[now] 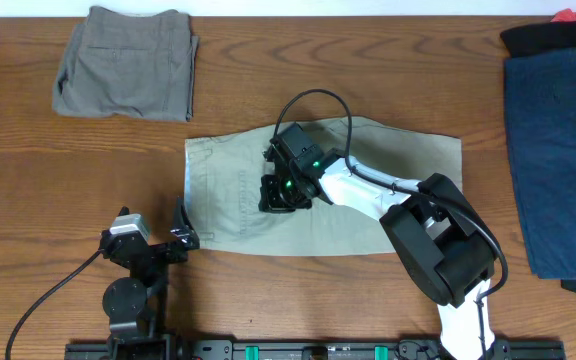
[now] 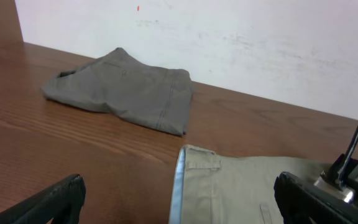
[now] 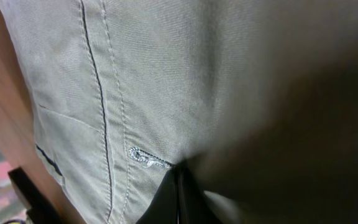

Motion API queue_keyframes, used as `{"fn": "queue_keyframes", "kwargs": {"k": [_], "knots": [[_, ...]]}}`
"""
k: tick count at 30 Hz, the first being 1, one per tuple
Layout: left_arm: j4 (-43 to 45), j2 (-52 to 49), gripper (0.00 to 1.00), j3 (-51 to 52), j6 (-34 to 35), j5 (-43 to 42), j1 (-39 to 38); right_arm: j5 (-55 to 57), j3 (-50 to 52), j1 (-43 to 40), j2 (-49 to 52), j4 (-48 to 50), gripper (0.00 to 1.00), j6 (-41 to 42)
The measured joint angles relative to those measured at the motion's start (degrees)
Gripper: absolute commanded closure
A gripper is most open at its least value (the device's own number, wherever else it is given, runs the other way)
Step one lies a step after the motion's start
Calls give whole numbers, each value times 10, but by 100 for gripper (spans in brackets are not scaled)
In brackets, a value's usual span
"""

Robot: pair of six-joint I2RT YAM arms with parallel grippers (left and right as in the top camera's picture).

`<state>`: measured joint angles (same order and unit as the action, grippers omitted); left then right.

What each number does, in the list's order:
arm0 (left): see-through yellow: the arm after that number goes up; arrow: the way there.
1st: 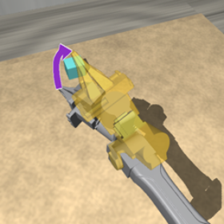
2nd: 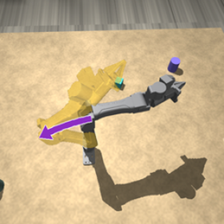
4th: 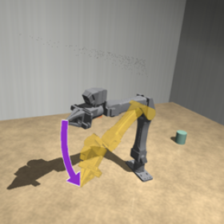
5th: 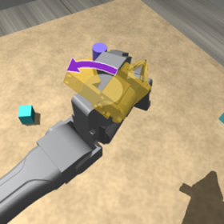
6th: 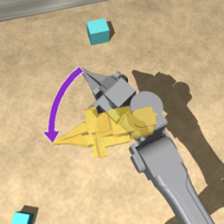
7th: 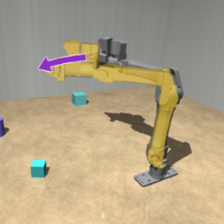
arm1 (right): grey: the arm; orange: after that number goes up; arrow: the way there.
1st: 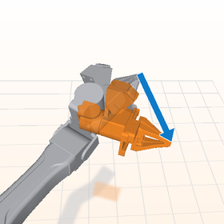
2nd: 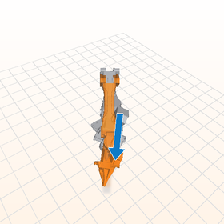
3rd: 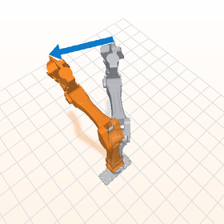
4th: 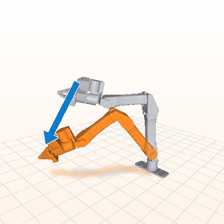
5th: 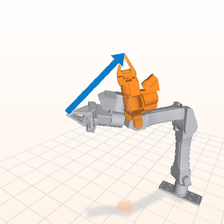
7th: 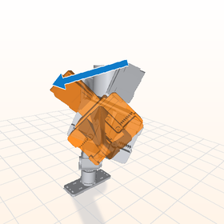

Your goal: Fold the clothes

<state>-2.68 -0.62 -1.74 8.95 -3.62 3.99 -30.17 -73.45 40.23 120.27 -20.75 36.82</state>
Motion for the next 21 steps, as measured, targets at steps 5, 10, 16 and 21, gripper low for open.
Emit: {"fn": "queue_keyframes", "kwargs": {"k": [5, 10, 16, 21], "knots": [[0, 0, 2, 0, 0, 0, 0, -10, 0, 0, 0, -5, 96, -5], [0, 0, 2, 0, 0, 0, 0, -8, 0, -1, -4, -7, 86, -9], [0, 0, 2, 0, 0, 0, 0, 39, 8, -24, -49, -50, 28, -30], [0, 0, 2, 0, 0, 0, 0, 70, 9, -93, -125, -84, 3, -50]]}}
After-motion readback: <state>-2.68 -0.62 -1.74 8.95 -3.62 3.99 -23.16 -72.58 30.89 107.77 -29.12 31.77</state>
